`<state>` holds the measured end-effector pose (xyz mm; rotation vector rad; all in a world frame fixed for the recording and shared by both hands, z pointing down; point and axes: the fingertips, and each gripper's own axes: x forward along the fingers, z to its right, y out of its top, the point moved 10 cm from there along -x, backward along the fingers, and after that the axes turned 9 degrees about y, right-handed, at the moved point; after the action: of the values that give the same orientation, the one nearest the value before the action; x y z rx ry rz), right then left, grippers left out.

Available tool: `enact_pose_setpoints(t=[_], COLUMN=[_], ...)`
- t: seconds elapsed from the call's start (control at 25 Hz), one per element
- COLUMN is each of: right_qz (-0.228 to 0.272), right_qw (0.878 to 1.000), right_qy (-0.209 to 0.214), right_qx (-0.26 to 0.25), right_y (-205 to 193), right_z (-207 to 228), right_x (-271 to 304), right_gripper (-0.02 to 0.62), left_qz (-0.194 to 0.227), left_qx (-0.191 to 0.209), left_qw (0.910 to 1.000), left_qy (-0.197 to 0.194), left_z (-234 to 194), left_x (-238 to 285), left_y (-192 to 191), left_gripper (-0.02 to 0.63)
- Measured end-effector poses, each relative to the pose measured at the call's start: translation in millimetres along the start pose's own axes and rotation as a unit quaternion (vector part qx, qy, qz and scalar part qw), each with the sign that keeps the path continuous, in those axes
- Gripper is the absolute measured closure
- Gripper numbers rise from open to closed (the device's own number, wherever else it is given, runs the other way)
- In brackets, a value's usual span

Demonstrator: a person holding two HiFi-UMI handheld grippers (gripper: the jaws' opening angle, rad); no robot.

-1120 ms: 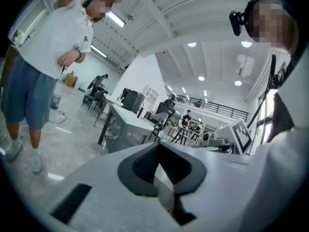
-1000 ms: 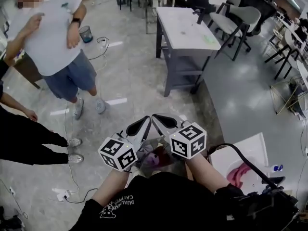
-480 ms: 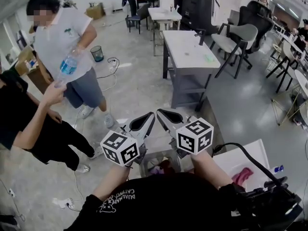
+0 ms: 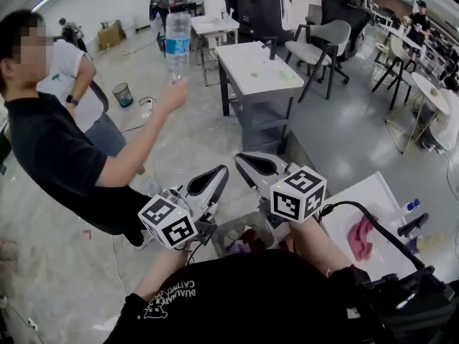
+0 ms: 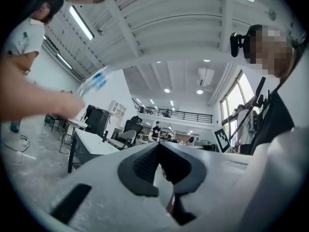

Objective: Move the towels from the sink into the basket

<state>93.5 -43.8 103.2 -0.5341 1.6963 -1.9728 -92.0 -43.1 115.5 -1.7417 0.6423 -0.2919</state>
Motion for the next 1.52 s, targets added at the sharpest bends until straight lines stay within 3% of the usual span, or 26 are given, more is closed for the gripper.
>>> enact_pose_setpoints(t=[0.28,0.64,0.92,1.12,1.32,1.52], right_qz=[0.032,0.047,0.081,0.096,0.106,0.102], right_qw=[0.999,0.984,0.949,0.912,0.885,0.863], right_qy=[-0.033,-0.173,-0.302,-0.398,-0.452,-0.494], right_qx=[0.004,0.017,0.031,0.024,0.024,0.02], right_y=[0.1,-27.3,-33.3,-39.8,-42.7,-48.6], right_z=[-71.7,-133.9,-177.2,-193.8,-198.4,-194.1], right_x=[-17.8,-105.2,-194.6,-255.2,-307.6,-354.0], right_gripper=[0.588,0.588,0.588,0.588,0.588,0.588], left_qz=[-0.053,-0.091,-0.114,-0.135,-0.141,-0.166], left_qx=[0.042,0.005,-0.036,-0.051,-0.064,-0.056], left_qw=[0.9949,0.9792,0.9502,0.926,0.917,0.8963], left_qy=[-0.074,-0.181,-0.288,-0.349,-0.368,-0.407], left_z=[37.1,93.4,151.2,180.2,205.1,247.9], left_x=[-39.5,-38.8,-11.6,9.2,39.0,84.5], left_y=[5.5,-26.5,-55.0,-72.4,-84.7,-109.1], left_gripper=[0.601,0.601,0.601,0.601,0.601,0.601])
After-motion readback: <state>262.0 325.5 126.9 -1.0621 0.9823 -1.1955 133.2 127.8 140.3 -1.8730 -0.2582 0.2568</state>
